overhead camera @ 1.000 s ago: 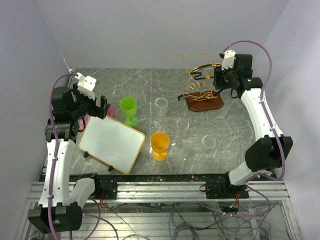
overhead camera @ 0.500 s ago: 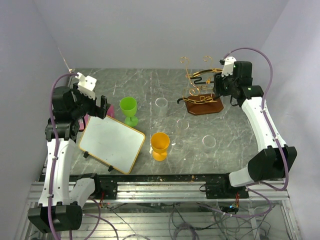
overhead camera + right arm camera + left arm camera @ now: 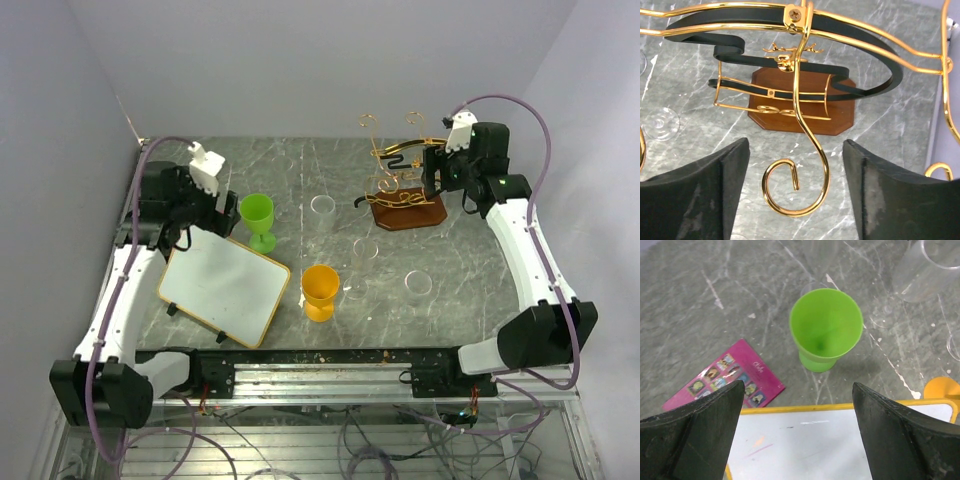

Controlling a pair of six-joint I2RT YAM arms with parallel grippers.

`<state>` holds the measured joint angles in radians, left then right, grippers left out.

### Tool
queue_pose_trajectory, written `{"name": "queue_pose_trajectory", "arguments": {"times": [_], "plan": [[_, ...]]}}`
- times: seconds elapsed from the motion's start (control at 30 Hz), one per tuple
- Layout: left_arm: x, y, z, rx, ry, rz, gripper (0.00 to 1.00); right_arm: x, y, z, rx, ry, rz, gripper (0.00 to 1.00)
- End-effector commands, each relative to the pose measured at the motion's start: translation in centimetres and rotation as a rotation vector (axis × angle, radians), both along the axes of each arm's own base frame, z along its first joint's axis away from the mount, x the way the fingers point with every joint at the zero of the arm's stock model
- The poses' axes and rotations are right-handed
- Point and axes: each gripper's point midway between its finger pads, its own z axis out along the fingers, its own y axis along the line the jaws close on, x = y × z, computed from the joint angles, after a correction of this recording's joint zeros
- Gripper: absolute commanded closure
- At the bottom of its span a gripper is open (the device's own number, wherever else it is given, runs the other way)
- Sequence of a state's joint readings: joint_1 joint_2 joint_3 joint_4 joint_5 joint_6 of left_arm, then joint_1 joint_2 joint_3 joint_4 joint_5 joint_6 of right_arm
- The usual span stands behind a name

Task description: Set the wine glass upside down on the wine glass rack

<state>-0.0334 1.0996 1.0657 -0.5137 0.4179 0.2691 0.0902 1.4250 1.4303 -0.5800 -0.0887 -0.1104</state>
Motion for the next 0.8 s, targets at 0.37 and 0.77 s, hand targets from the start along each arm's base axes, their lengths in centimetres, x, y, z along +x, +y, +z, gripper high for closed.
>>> {"name": "queue_pose_trajectory", "arguments": {"times": [0.37, 0.77], "plan": [[5.7, -3.6, -2.7, 0.143, 0.155, -0.018, 0.26, -3.0, 0.6, 4.3, -0.041, -0.111, 0.109, 0.14], [7.5, -4.6, -7.8, 0.262, 0.345, -0.064, 0.50, -3.4, 0.0, 4.4, -0.017, -0.110, 0.119, 0.13]]}}
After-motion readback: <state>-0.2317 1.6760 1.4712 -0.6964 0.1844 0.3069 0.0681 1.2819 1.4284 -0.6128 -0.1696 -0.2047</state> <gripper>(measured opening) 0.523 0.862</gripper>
